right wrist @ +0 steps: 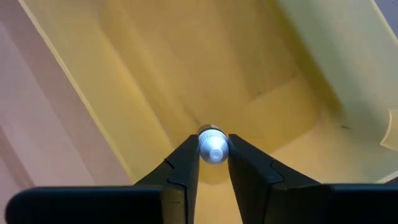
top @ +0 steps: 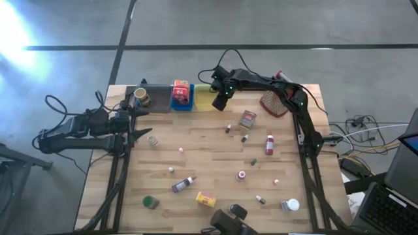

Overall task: Pick & Place Kitchen Items
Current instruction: Put the black food coloring bottle into the yellow bin

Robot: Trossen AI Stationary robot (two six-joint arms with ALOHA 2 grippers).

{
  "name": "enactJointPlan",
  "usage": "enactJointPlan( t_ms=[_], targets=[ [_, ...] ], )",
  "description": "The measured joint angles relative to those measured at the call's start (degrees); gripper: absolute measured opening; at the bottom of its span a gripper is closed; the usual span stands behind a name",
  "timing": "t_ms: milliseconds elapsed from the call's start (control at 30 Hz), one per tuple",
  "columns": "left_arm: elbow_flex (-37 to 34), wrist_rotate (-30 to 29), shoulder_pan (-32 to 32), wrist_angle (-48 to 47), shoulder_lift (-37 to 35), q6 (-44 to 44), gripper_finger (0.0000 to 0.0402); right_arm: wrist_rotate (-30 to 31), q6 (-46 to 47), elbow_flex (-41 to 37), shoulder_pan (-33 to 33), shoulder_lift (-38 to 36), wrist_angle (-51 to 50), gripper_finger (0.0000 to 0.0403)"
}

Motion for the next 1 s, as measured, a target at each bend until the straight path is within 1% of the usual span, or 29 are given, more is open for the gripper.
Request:
enactJointPlan(
  t_ms=[200,433,533,767,867,1000],
  targets=[
    [0.00,0.00,0.01,-0.01,0.02,0.00,0.0339,-0.19,0.05,0.00,-0.26,-0.07,-0.15,0.0062],
    [0.00,0.00,0.01,-0.02,0.02,0.00,0.0339,-0.20,0.19,0.00,-0.26,-0.09,-0.15,0.0085],
    [0.00,0.00,0.00,-0.02,0.02,0.00,0.0339,-0.20,0.20,0.00,-0.26,-0.09,-0.15,0.0087],
    [0.00,0.00,0.02,-0.02,0.01,-0.01,0.0339,-0.20,0.18,0.00,-0.26,-0.09,-0.15,0.0067],
    [0.00,0.00,0.01,0.00,0.01,0.00,0.0339,-0.17,0.18,0.00,-0.28,-0.09,-0.17,0.0064],
    [-0.02,0.00,0.02,0.00,0.00,0.00,0.0339,-0.14,0.18,0.00,-0.28,-0.09,-0.17,0.0078]
  ],
)
